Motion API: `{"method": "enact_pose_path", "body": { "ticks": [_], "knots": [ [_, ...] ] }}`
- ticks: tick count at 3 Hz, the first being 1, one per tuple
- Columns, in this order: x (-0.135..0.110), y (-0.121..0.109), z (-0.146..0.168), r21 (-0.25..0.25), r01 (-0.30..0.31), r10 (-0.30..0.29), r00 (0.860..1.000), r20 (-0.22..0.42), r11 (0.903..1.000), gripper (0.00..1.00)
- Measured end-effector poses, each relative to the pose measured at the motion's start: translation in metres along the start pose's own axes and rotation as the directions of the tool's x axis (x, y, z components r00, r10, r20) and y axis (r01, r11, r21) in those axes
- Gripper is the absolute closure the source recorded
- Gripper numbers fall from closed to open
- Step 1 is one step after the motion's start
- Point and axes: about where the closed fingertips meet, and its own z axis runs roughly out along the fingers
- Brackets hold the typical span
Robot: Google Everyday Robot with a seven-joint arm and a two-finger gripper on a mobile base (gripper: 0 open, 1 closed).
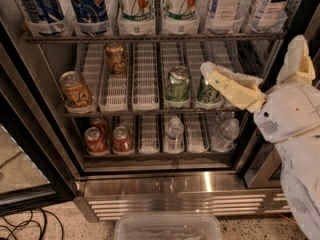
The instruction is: Pick 7up can from top shelf of fridge
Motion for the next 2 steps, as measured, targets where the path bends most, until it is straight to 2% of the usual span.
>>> {"method": "enact_pose_path", "body": {
  "ticks": [1, 2],
  "knots": [
    [-0.004, -0.001, 0.026, -0.055, 0.004, -0.005, 1.000, -0.024, 0.9985, 0.00],
    [-0.008, 0.009, 0.053, -0.114, 0.057, -0.069, 0.992, -0.105, 0.9919, 0.00]
  ]
}}
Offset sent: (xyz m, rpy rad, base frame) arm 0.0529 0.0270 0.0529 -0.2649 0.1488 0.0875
